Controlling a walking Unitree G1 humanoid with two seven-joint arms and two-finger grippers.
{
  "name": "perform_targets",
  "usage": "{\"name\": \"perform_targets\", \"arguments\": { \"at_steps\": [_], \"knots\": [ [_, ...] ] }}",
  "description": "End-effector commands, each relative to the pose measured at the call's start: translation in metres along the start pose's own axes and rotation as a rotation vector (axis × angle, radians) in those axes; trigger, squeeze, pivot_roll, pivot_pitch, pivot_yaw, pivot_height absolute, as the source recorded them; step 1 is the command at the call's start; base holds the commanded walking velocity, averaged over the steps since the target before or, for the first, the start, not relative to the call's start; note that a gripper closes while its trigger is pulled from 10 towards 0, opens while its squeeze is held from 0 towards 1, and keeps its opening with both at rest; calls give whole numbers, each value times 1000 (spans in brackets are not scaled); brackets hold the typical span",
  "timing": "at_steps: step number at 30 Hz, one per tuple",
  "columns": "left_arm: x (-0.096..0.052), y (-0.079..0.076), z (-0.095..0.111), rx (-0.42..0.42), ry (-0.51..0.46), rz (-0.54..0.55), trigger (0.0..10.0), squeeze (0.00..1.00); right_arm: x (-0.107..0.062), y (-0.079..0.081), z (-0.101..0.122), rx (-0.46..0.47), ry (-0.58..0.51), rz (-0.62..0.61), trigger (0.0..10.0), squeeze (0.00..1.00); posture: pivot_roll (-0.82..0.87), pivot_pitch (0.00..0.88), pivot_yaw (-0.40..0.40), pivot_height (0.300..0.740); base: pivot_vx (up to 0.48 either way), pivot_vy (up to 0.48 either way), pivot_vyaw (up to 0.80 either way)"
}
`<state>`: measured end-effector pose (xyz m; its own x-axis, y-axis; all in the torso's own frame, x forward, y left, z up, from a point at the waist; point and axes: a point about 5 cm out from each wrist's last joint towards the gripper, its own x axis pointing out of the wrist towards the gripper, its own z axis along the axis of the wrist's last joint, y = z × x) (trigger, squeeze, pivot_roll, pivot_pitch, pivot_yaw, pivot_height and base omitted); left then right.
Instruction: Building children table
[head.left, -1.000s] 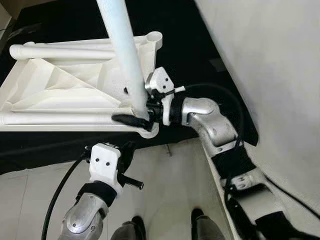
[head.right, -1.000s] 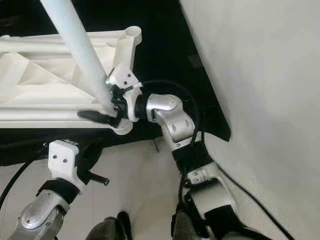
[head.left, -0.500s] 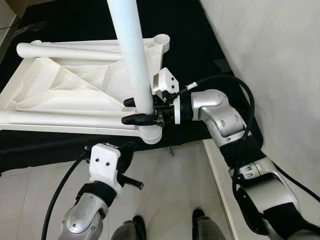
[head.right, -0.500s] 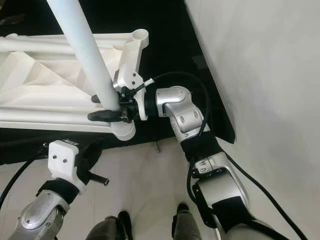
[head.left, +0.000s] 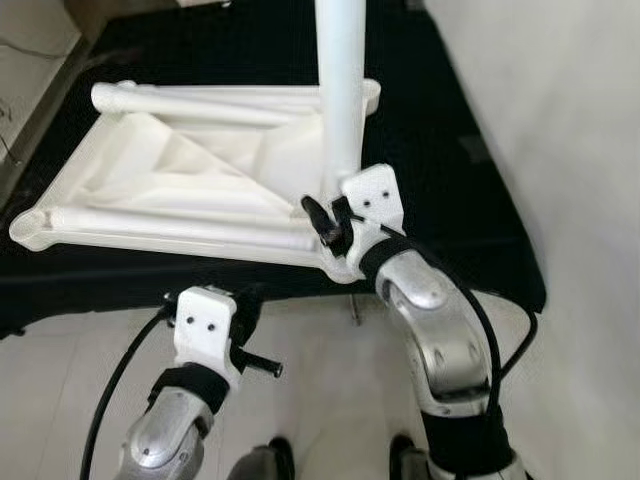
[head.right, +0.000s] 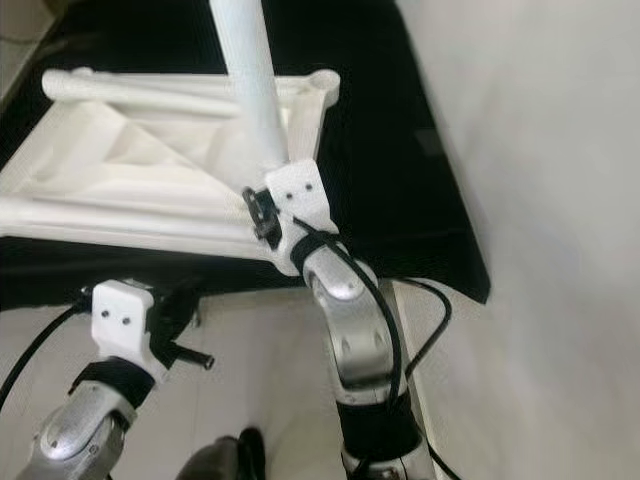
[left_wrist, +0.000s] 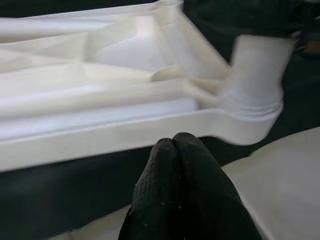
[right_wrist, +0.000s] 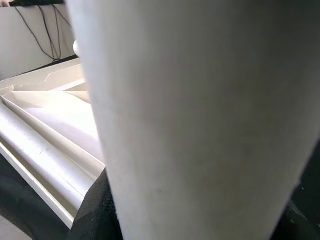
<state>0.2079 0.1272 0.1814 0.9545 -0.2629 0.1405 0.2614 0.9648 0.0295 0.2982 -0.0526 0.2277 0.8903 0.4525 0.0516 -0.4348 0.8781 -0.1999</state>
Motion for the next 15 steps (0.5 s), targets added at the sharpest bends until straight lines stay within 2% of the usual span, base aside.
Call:
{"name": "perform_targets", "arguments": {
  "at_steps": [1,3,5,6,8,10,12,13,14,15],
  "knots": [
    [-1,0,-5,-5,20,-1,10000,0,12,28,-32,90,170,103,9922,0,25,318,73,740,0,0,0],
    [-1,0,-5,-4,19,0,10000,0,19,30,-27,90,158,127,9922,0,25,318,73,740,0,0,0],
    [-1,0,-5,-4,17,7,10000,0,25,33,-19,150,117,189,10000,0,27,319,68,740,0,0,0],
    [-1,0,-5,-3,17,8,10000,0,25,37,-10,203,78,237,10000,1000,30,320,66,740,0,0,0],
    [-1,0,-5,-3,17,10,10000,0,24,39,-4,237,51,269,10000,1000,30,320,66,740,0,0,0],
    [-2,0,-5,-4,17,11,10000,0,23,41,10,265,-26,369,10000,1000,28,319,67,740,0,0,0],
    [-2,0,-5,-4,17,11,10000,0,23,41,10,265,-26,369,10000,1000,28,319,67,740,0,0,0],
    [-2,0,-5,-4,17,10,10000,0,23,40,14,258,-60,433,10000,1000,27,316,67,740,0,0,0],
    [-3,-1,-5,-6,18,9,10000,0,23,36,17,188,-84,552,10000,0,30,310,69,740,0,0,0],
    [-3,-1,-5,-6,18,9,10000,0,23,36,17,188,-84,552,10000,0,30,310,69,740,0,0,0]
  ]
}}
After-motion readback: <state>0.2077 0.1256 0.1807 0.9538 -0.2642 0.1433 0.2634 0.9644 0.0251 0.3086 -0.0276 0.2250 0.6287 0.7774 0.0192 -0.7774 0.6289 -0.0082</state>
